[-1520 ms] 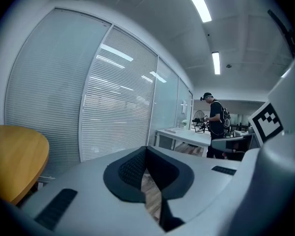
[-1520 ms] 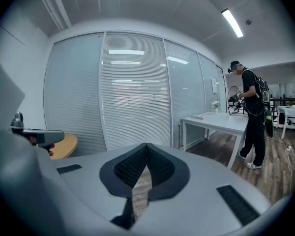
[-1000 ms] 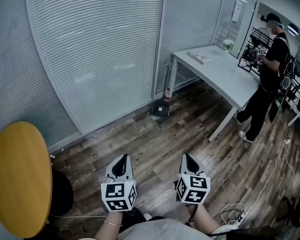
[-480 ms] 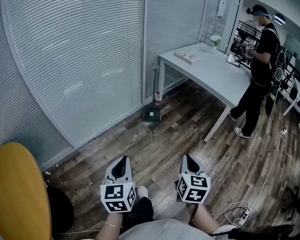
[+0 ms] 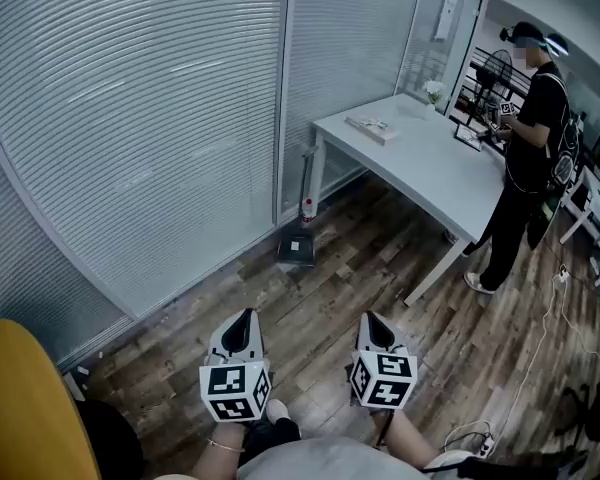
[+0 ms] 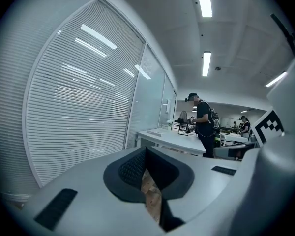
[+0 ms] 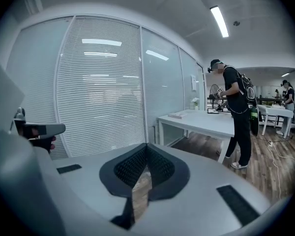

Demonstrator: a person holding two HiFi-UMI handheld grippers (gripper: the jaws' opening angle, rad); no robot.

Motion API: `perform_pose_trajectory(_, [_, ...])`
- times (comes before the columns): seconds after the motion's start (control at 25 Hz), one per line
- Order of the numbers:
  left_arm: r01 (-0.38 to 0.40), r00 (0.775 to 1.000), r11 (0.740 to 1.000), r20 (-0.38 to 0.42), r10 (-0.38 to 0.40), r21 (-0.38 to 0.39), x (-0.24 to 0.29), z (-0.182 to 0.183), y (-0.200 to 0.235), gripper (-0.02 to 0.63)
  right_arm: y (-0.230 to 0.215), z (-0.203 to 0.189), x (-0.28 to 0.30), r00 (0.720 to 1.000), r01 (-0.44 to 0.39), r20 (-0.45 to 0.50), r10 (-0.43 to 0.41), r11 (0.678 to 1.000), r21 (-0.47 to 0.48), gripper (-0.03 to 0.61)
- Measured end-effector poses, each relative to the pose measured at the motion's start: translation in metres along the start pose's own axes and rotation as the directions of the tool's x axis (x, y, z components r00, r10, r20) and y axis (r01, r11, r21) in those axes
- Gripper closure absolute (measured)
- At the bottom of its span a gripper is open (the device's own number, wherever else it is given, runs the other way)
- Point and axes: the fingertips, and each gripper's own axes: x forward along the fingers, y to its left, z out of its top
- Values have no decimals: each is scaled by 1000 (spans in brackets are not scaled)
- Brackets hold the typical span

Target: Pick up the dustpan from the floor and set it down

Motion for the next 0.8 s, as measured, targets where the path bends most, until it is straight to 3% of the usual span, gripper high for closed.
perform_pose_trajectory(0.32, [-10,1000,1000,-19,10,7,72,14,41,595,10,25,78,1000,-5,-3,5,1000,12,546])
perform_pose_trajectory(0.8, [9,999,1000,-41,-8,30,120,24,62,595,3,29,125,999,31,-40,-29,998,50,546])
